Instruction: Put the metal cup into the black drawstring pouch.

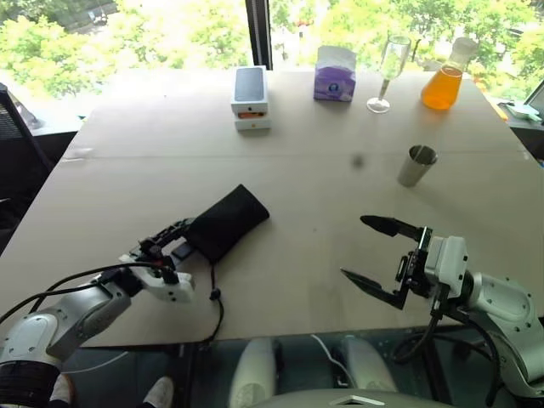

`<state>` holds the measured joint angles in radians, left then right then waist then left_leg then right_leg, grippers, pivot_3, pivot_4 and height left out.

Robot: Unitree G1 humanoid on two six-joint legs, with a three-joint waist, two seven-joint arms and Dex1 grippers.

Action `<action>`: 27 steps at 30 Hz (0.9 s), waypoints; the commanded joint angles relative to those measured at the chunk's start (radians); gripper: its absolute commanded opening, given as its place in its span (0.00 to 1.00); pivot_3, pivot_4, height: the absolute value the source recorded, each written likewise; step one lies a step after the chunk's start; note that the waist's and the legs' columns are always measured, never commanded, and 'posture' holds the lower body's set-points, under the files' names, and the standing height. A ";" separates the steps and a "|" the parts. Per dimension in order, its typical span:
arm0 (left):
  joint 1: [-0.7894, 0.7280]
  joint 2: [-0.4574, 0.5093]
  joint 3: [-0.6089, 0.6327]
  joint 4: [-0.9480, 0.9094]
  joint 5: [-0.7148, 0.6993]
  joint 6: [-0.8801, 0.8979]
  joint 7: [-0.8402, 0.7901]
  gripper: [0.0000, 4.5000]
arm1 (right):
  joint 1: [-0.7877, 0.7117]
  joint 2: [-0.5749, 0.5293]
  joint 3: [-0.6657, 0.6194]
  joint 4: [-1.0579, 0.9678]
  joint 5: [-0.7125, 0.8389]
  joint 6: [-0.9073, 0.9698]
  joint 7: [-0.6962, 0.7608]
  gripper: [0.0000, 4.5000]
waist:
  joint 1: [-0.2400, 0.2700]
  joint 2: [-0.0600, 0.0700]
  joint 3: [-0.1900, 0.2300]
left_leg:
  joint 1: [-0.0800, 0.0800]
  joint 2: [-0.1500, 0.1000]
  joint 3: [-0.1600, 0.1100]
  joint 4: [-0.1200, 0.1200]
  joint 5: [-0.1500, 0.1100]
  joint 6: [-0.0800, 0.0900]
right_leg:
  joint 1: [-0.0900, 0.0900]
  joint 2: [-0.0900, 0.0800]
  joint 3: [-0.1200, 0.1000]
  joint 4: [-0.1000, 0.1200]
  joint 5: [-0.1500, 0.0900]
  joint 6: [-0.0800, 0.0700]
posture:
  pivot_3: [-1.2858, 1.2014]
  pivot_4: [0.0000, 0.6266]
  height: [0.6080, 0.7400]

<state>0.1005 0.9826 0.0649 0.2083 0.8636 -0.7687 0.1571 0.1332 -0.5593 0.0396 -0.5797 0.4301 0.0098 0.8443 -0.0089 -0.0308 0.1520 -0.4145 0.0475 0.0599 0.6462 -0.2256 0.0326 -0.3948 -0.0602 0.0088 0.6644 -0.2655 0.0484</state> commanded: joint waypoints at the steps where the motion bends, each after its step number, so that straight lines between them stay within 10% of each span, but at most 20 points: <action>1: -0.009 0.027 -0.021 0.006 -0.045 -0.029 -0.021 0.27 | -0.003 0.002 -0.014 -0.033 0.000 -0.023 -0.007 1.00 | 0.001 0.000 0.000 | 0.000 0.000 0.000 0.000 0.000 0.000 | 0.000 0.000 0.000 0.000 0.000 0.000 | 0.52 0.24 1.00; 4: -0.028 0.035 -0.039 0.011 -0.092 -0.039 -0.067 0.01 | -0.003 0.004 -0.013 -0.030 -0.002 -0.025 -0.006 1.00 | 0.002 0.004 -0.002 | 0.000 0.000 0.000 0.000 0.000 0.000 | 0.000 0.000 0.000 0.000 0.000 0.000 | 0.52 0.24 1.00; 8: -0.038 0.020 -0.079 -0.024 -0.407 0.052 -0.345 0.01 | -0.006 0.003 -0.012 -0.022 -0.006 -0.026 -0.005 1.00 | 0.003 0.006 -0.003 | 0.001 0.000 0.002 0.001 0.000 0.000 | 0.001 0.001 0.000 0.001 0.000 0.000 | 0.52 0.24 1.00; 14: -0.013 -0.033 -0.032 -0.522 -1.243 1.030 -0.803 0.01 | -0.018 0.001 -0.012 -0.022 -0.007 -0.006 -0.017 1.00 | -0.001 0.005 -0.002 | -0.001 0.001 0.000 0.004 0.000 0.001 | 0.001 0.001 0.001 0.002 0.000 0.000 | 0.52 0.24 1.00; 20: -0.285 -0.120 0.118 -0.618 -1.949 1.682 -0.603 0.01 | -0.039 0.001 -0.040 -0.047 0.016 0.048 -0.064 1.00 | 0.001 0.005 -0.002 | 0.001 0.001 -0.003 0.008 0.000 0.000 | 0.001 0.005 0.001 0.008 0.000 0.000 | 0.52 0.24 1.00; 27: -0.535 -0.151 0.126 -0.417 -2.594 1.841 -0.125 0.01 | -0.086 0.018 -0.087 -0.065 0.022 0.129 -0.172 1.00 | -0.005 0.005 -0.001 | 0.001 -0.001 -0.004 0.009 0.000 0.000 | 0.001 0.005 0.004 0.011 0.000 0.000 | 0.52 0.24 1.00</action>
<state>-0.4096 0.8305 0.1849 -0.2240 -1.6175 1.0685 -0.0594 0.0693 -0.5499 -0.0196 -0.5935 0.4366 0.1263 0.7065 -0.0139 -0.0262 0.1509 -0.4133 0.0465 0.0564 0.6551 -0.2257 0.0328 -0.3938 -0.0549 0.0126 0.6750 -0.2659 0.0487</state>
